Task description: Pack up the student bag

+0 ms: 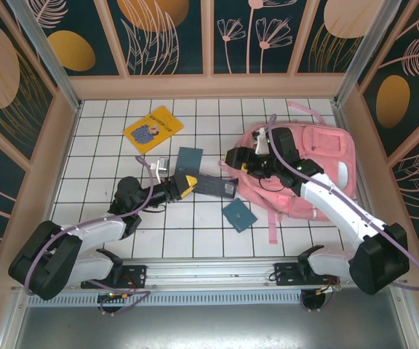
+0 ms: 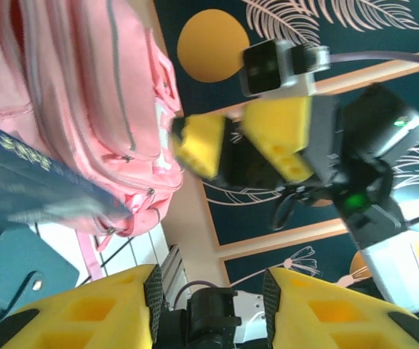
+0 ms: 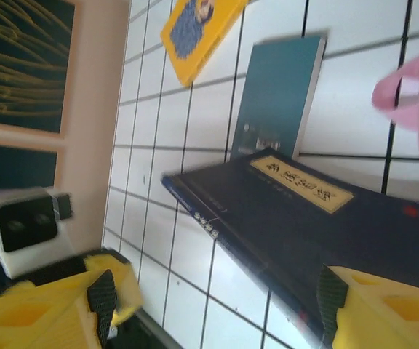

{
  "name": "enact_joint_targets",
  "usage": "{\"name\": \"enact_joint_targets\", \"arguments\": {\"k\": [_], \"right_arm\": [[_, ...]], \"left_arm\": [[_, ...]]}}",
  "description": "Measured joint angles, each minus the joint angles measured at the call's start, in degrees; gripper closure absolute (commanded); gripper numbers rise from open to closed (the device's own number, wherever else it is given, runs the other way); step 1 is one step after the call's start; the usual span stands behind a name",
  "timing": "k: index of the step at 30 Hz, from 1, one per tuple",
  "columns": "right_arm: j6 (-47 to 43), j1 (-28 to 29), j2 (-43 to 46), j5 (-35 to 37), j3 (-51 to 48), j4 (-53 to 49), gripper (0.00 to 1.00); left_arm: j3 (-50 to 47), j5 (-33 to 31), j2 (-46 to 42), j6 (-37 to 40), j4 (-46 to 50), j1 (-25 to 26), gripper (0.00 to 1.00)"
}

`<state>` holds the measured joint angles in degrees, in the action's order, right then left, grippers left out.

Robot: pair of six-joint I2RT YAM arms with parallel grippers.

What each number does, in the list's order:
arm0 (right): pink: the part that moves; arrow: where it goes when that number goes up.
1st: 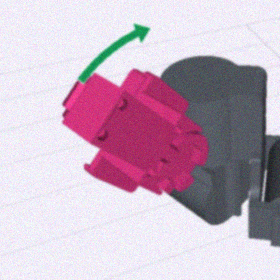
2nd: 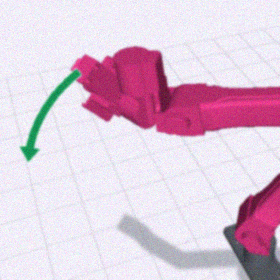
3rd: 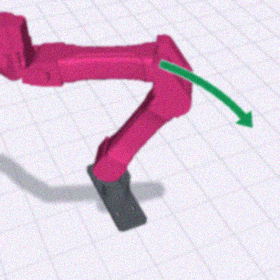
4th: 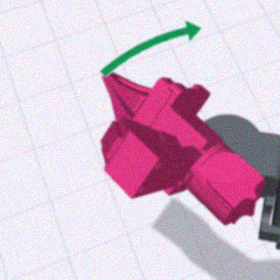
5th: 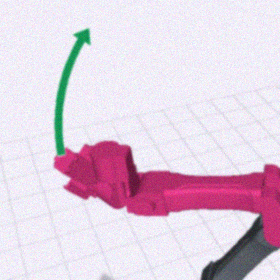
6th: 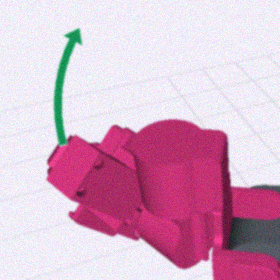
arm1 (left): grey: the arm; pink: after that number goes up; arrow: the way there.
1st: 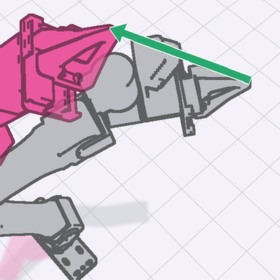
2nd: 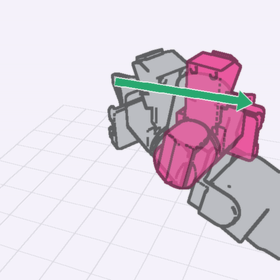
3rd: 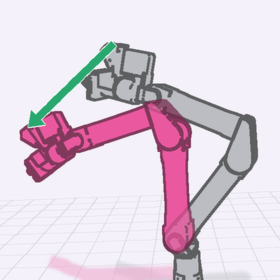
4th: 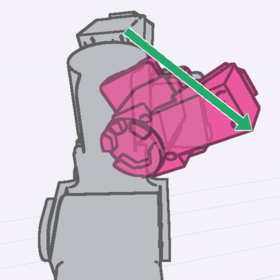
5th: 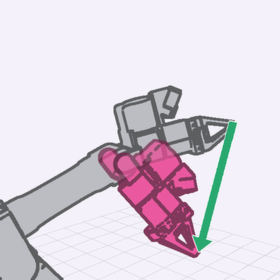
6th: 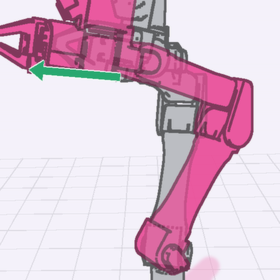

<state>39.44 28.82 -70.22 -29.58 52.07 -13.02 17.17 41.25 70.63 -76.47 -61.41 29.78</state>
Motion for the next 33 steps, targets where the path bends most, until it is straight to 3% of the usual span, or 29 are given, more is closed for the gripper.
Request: {"name": "enact_joint_targets", "arguments": {"k": [4, 7, 12, 20, 27, 33], "right_arm": [[1.6, 0.0, -0.2, -1.3, -3.0, 1.3, 0.25], [0.3, 0.2, -0.8, 2.1, -2.4, 0.1, 0.25], [-3.5, 1.7, -6.2, 6.7, 0.5, -1.9, 0.26], [-10.5, 6.9, -19.9, 10.9, 4.1, -5.8, 0.23], [-14.4, 7.2, -28.1, 13.6, 7.5, -8.4, 0.21], [-18.3, 8.7, -33.6, 8.2, 9.8, -8.8, 0.24]], "left_arm": [[0.6, -1.4, -1.2, 1.7, 2.5, 0.0, 0.71], [0.9, -3.5, -1.6, 3.5, 7.9, 0.0, 0.53], [3.1, -13.2, -3.0, 9.7, 28.8, -0.1, 0.31], [3.3, -21.3, -7.0, 12.4, 53.7, -0.2, 0.22], [-2.8, -20.1, -9.4, 8.5, 53.9, -0.2, 0.20], [-3.2, -17.5, -2.7, 5.2, 44.9, -0.1, 0.21]]}}
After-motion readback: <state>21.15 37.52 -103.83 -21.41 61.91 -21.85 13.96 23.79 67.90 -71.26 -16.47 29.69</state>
